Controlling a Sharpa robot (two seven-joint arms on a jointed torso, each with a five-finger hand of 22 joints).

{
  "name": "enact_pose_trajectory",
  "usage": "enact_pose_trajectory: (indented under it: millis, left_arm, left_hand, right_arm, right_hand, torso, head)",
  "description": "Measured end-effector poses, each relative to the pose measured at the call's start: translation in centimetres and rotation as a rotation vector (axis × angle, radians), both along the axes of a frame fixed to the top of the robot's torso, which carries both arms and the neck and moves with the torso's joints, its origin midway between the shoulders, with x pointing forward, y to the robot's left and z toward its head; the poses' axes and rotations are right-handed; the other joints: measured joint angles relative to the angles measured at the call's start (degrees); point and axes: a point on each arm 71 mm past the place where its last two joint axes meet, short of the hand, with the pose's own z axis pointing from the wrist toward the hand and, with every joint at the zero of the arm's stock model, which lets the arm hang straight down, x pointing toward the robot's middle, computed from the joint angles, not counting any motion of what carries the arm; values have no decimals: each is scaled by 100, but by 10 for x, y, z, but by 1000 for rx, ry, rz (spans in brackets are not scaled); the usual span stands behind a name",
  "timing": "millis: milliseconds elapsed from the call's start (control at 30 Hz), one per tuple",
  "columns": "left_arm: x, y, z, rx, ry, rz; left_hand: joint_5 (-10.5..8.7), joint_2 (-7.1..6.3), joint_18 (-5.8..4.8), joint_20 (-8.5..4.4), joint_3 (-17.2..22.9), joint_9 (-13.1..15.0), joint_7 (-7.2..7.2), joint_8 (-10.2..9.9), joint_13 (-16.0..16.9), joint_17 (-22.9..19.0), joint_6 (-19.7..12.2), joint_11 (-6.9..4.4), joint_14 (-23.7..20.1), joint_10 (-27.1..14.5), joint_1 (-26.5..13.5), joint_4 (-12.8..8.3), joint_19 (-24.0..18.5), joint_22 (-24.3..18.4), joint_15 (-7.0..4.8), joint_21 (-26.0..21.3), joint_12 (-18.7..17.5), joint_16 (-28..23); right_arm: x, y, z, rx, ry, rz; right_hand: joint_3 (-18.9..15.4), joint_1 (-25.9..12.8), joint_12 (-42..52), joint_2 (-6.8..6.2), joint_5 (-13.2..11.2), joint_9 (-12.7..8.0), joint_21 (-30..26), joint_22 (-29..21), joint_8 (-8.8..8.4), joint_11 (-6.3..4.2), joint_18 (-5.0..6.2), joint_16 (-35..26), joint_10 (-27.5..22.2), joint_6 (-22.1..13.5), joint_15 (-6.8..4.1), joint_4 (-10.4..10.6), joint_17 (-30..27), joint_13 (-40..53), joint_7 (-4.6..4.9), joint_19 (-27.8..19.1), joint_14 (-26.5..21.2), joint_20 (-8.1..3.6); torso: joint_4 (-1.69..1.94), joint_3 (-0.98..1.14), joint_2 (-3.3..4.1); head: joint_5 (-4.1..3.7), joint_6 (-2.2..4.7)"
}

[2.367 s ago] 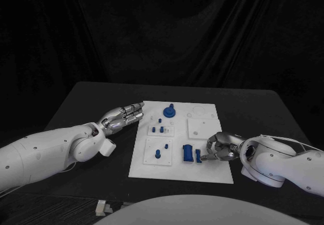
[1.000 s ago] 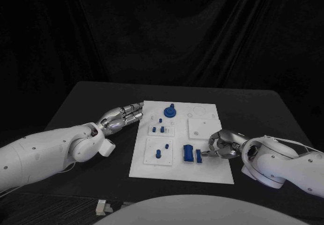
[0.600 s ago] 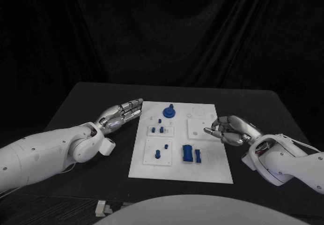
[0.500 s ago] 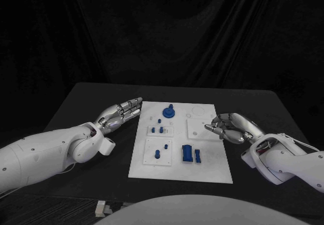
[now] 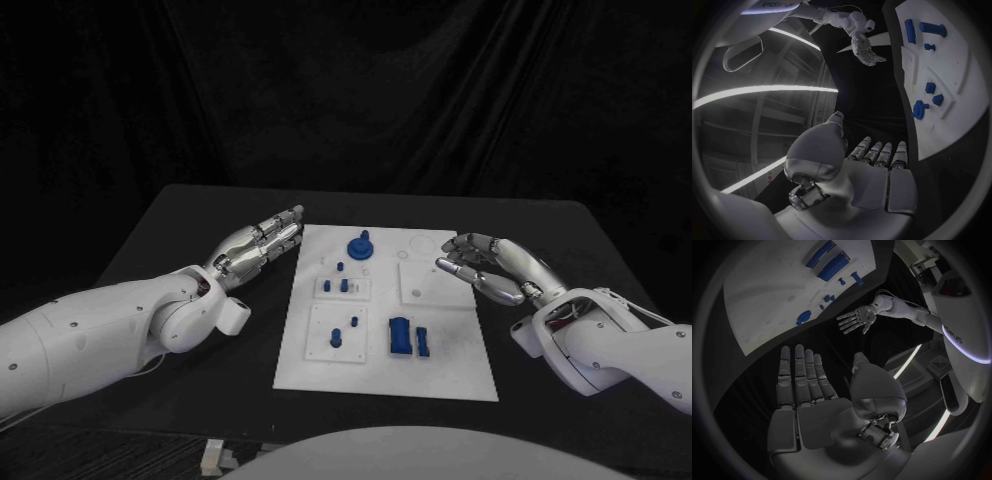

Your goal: Assemble the parts on the task board

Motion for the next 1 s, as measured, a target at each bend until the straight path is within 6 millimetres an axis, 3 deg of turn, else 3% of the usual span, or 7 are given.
enact_pose_trajectory:
  millis: [167, 300, 467, 567, 667, 767, 1000]
  left_arm:
    - [3, -12, 11, -19, -24, 43]
    - [6, -25, 23, -37, -46, 111]
    - [10, -38, 38, -55, -63, 220]
    - [11, -44, 47, -62, -64, 297]
    - [12, -49, 55, -66, -61, 373]
    - [13, -51, 60, -61, -51, 443]
    - [12, -51, 63, -40, -25, 558]
  left_hand:
    - [-333, -149, -130, -177, 130, -13, -36, -26, -7, 1, -93, -243, 8, -22, -1012, -154, -11, -5, -254, 0, 0, 0]
    - [-582, -265, -134, -298, 362, -22, -36, -32, -11, 1, -280, -329, -2, -26, -1776, -288, -14, -11, -406, -1, 0, 0]
    - [-828, -466, -441, -421, 560, -27, -45, -48, -12, 2, -512, -377, 0, -33, -2524, -487, -11, -13, -469, -24, 0, 0]
    - [-961, -629, -532, -501, 606, -29, -51, -48, -12, 2, -581, -390, -2, -46, -2929, -664, -14, -13, -509, -25, 0, 0]
    - [-1071, -722, -621, -685, 649, -29, -48, -48, -12, 2, -607, -390, -2, -46, -3258, -755, -16, -13, -509, -25, 0, 0]
    - [-1165, -776, -621, -812, 671, -29, -53, -48, -12, 0, -622, -390, 18, -47, -3542, -794, -14, -13, -529, -25, 0, 0]
    - [-1362, -843, -711, -922, 689, -29, -53, -48, -11, -3, -662, -404, 18, -32, -4124, -855, -20, -12, -529, -25, 0, 0]
  right_arm:
    - [12, 10, 4, 58, 5, -14]
    - [25, 20, 9, 136, 16, -36]
    - [40, 32, 15, 251, 39, -70]
    - [50, 40, 19, 329, 55, -94]
    - [59, 47, 23, 411, 72, -120]
    - [67, 55, 26, 492, 91, -146]
    - [82, 70, 33, 669, 136, -207]
  right_hand:
    - [166, -779, -554, -228, -191, -510, -130, -628, -426, -138, -87, -394, -522, -415, -52, -198, -334, -587, -257, -683, -684, -125]
    - [303, -1368, -970, -338, -332, -897, -176, -1103, -748, -198, -175, -695, -912, -737, -74, -335, -586, -1030, -406, -1199, -1198, -318]
    - [465, -1938, -1372, -399, -466, -1269, -204, -1562, -1060, -231, -366, -985, -1289, -1048, -87, -512, -830, -1458, -494, -1695, -1696, -539]
    - [635, -2223, -1573, -416, -570, -1456, -205, -1790, -1218, -246, -489, -1125, -1474, -1201, -91, -579, -952, -1672, -520, -1942, -1946, -607]
    - [767, -2505, -1771, -428, -764, -1640, -206, -2017, -1370, -250, -624, -1266, -1659, -1352, -93, -730, -1072, -1882, -541, -2191, -2192, -654]
    - [823, -2728, -1929, -435, -885, -1786, -206, -2197, -1491, -256, -623, -1383, -1809, -1474, -92, -896, -1167, -2051, -544, -2386, -2390, -679]
    - [899, -3174, -2244, -441, -1013, -2077, -206, -2555, -1736, -257, -712, -1607, -2106, -1697, -94, -1060, -1366, -2386, -564, -2774, -2780, -705]
  torso:
    - [-90, 29, -9]
    - [-203, 60, -20]
    - [-363, 112, -34]
    - [-433, 133, -41]
    - [-489, 149, -44]
    - [-523, 159, -48]
    - [-550, 166, -51]
  head:
    - [20, 289]
    - [45, 628]
    - [74, 1027]
    - [83, 1196]
    - [90, 1300]
    - [94, 1350]
    - [95, 1368]
